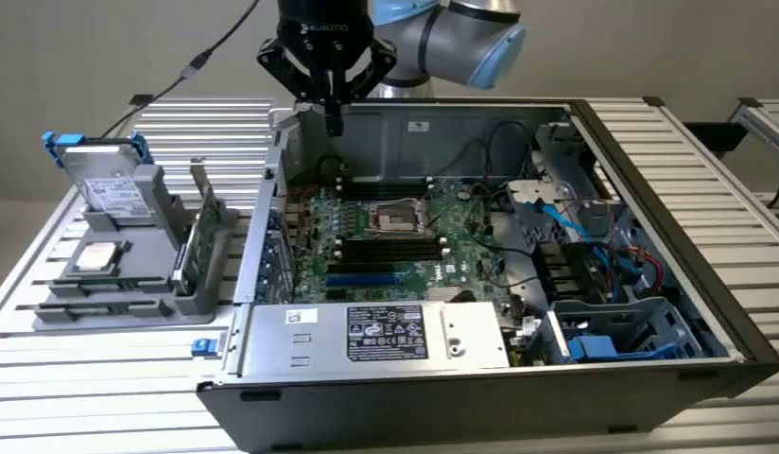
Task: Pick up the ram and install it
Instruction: 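Reach for the ram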
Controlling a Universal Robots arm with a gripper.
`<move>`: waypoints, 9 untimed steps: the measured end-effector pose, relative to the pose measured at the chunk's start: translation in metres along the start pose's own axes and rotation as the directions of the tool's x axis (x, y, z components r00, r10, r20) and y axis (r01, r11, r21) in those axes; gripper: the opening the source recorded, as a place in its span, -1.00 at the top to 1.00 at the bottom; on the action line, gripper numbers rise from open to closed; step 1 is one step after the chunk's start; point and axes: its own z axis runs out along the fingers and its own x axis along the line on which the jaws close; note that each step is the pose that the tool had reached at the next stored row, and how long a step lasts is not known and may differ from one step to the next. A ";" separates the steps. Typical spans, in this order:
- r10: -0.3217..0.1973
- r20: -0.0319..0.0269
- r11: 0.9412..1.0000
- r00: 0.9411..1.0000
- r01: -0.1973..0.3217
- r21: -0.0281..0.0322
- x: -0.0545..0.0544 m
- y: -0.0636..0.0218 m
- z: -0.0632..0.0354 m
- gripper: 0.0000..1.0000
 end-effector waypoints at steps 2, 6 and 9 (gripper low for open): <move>0.000 0.000 1.000 1.000 0.000 0.000 0.000 0.0000 0.0000 0.80; 0.000 0.000 1.000 1.000 0.000 0.000 0.000 0.0000 0.0000 0.80; 0.000 0.000 1.000 1.000 0.000 0.000 0.000 0.0000 0.0000 0.80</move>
